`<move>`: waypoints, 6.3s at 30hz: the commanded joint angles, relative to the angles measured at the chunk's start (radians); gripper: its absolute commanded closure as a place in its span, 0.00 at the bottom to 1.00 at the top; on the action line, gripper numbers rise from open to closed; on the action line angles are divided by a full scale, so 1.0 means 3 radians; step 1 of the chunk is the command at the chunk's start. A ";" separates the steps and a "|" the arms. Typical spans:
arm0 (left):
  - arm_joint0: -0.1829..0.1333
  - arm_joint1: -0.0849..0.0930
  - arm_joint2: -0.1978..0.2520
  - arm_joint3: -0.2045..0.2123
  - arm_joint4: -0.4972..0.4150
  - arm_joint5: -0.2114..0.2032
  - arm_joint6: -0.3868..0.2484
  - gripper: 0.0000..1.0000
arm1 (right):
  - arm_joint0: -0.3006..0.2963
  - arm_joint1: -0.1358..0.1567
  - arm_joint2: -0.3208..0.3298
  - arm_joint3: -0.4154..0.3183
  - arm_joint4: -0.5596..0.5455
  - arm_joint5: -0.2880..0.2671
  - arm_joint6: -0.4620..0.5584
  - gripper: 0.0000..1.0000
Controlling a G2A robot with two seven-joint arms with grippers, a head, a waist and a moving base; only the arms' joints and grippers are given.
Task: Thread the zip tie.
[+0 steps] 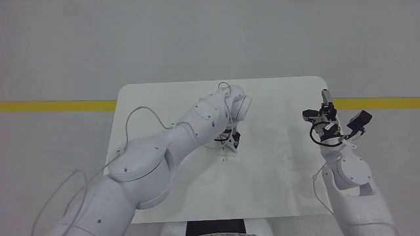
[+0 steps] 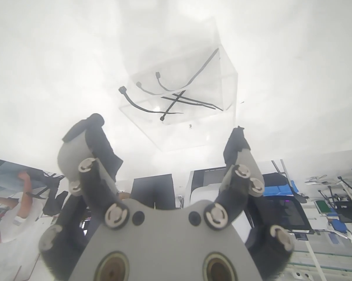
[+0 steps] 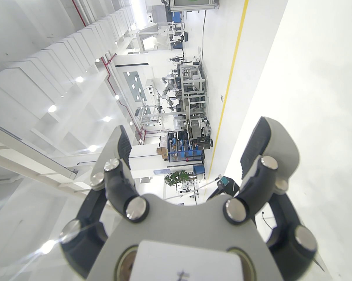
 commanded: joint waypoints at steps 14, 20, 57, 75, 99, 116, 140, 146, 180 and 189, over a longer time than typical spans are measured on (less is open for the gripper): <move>0.0000 0.0000 0.0000 0.0000 0.0000 0.0000 0.0000 0.00 | 0.0000 0.0000 0.0000 0.0000 0.0000 0.0000 0.0000 0.00; 0.0000 0.0000 0.0000 0.0000 0.0000 0.0000 0.0000 0.00 | 0.0000 0.0000 0.0000 0.0000 0.0000 0.0000 0.0000 0.00; 0.0037 -0.0006 -0.0317 0.0008 0.0401 0.0000 0.0173 0.00 | 0.0000 0.0000 0.0000 0.0000 0.0000 0.0000 0.0000 0.00; 0.0027 0.0017 -0.0384 -0.0022 0.0325 -0.0015 0.0271 0.00 | 0.0000 0.0000 0.0000 0.0000 0.0000 0.0000 0.0000 0.00; 0.0358 0.0522 -0.0911 -0.1025 0.0784 0.0000 -0.0012 0.00 | 0.0000 0.0000 0.0000 0.0000 0.0000 0.0000 0.0000 0.00; 0.0769 0.0635 -0.1295 -0.1418 0.1228 0.0000 -0.0012 0.00 | 0.0000 0.0000 0.0000 0.0000 0.0000 0.0000 0.0000 0.00; 0.0930 0.0542 -0.1570 -0.1489 0.1472 0.0000 -0.0012 0.49 | 0.0000 0.0000 0.0000 0.0000 0.0000 0.0000 0.0000 0.00; 0.0963 0.0479 -0.1634 -0.1451 0.1592 0.0000 -0.0012 0.51 | 0.0000 0.0000 0.0000 0.0000 0.0000 0.0000 0.0000 0.00; 0.1046 0.0246 -0.1730 -0.1360 0.2053 0.0000 -0.0012 0.56 | 0.0000 0.0000 0.0000 0.0000 0.0000 0.0000 0.0000 0.00; 0.1080 0.0249 -0.1785 -0.1411 0.2128 0.0000 -0.0012 0.57 | 0.0000 0.0000 0.0000 0.0000 0.0000 0.0000 0.0000 0.00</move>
